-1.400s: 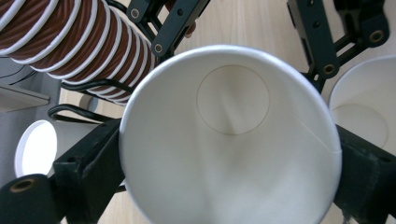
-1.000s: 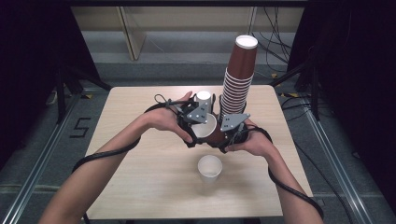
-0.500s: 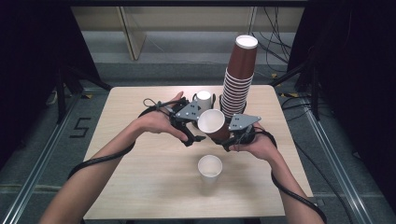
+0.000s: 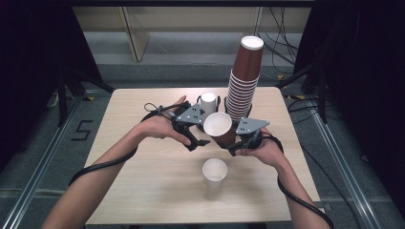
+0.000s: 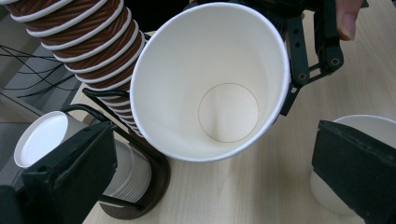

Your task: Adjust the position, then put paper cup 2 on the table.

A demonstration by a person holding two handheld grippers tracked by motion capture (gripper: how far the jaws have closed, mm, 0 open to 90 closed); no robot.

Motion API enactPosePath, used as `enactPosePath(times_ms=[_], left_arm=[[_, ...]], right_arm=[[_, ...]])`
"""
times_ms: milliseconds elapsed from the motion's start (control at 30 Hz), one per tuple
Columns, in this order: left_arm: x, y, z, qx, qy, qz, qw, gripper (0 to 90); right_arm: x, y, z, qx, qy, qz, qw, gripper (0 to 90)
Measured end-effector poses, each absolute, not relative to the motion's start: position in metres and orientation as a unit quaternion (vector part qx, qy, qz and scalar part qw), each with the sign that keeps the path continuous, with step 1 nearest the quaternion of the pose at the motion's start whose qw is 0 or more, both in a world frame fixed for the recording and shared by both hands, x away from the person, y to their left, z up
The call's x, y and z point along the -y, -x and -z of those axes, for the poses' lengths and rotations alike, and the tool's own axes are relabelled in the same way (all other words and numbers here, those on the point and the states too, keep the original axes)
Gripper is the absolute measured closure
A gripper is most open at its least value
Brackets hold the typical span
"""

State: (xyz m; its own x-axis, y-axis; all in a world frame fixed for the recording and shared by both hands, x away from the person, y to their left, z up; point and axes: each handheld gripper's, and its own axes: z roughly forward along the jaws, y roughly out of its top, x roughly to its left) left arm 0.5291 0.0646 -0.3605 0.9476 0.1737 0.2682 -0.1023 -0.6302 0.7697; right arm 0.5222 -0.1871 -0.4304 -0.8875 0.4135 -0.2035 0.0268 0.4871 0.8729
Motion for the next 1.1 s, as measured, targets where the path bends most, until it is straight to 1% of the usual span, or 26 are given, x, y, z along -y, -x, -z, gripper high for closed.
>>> enactPosePath(times_ms=[133, 167, 200, 367, 467, 567, 767, 833, 967, 1033, 1100], left_arm=[[-0.066, -0.531, 0.363, -0.024, -0.887, -0.161, 0.433, 0.0], [-0.067, -0.532, 0.362, -0.025, -0.887, -0.16, 0.432, 0.0], [-0.068, -0.532, 0.363, -0.029, -0.885, -0.16, 0.437, 0.0], [-0.07, -0.531, 0.361, -0.037, -0.883, -0.162, 0.44, 0.0], [-0.07, -0.531, 0.361, -0.04, -0.879, -0.157, 0.448, 0.0], [-0.069, -0.531, 0.36, -0.037, -0.883, -0.152, 0.441, 0.0], [-0.063, -0.531, 0.361, -0.036, -0.881, -0.145, 0.448, 0.0], [-0.059, -0.532, 0.361, -0.041, -0.875, -0.139, 0.462, 0.0], [-0.055, -0.533, 0.362, -0.046, -0.873, -0.133, 0.467, 0.0], [-0.053, -0.533, 0.362, -0.045, -0.874, -0.131, 0.466, 0.0], [-0.051, -0.533, 0.362, -0.044, -0.874, -0.129, 0.467, 0.0]], right_arm=[[0.188, -0.522, 0.434, -0.841, -0.136, -0.486, 0.195, 20.3], [0.189, -0.524, 0.434, -0.84, -0.128, -0.486, 0.203, 20.3], [0.19, -0.523, 0.435, -0.839, -0.137, -0.488, 0.197, 20.3], [0.192, -0.523, 0.433, -0.838, -0.139, -0.49, 0.198, 20.3], [0.192, -0.524, 0.432, -0.836, -0.134, -0.49, 0.208, 20.3], [0.192, -0.523, 0.431, -0.835, -0.136, -0.491, 0.208, 20.3], [0.191, -0.524, 0.433, -0.834, -0.136, -0.493, 0.207, 20.2], [0.189, -0.522, 0.435, -0.834, -0.141, -0.495, 0.2, 20.2], [0.19, -0.523, 0.437, -0.836, -0.14, -0.493, 0.197, 20.2], [0.19, -0.524, 0.436, -0.833, -0.137, -0.495, 0.206, 20.2], [0.191, -0.524, 0.436, -0.833, -0.137, -0.495, 0.204, 20.3]])
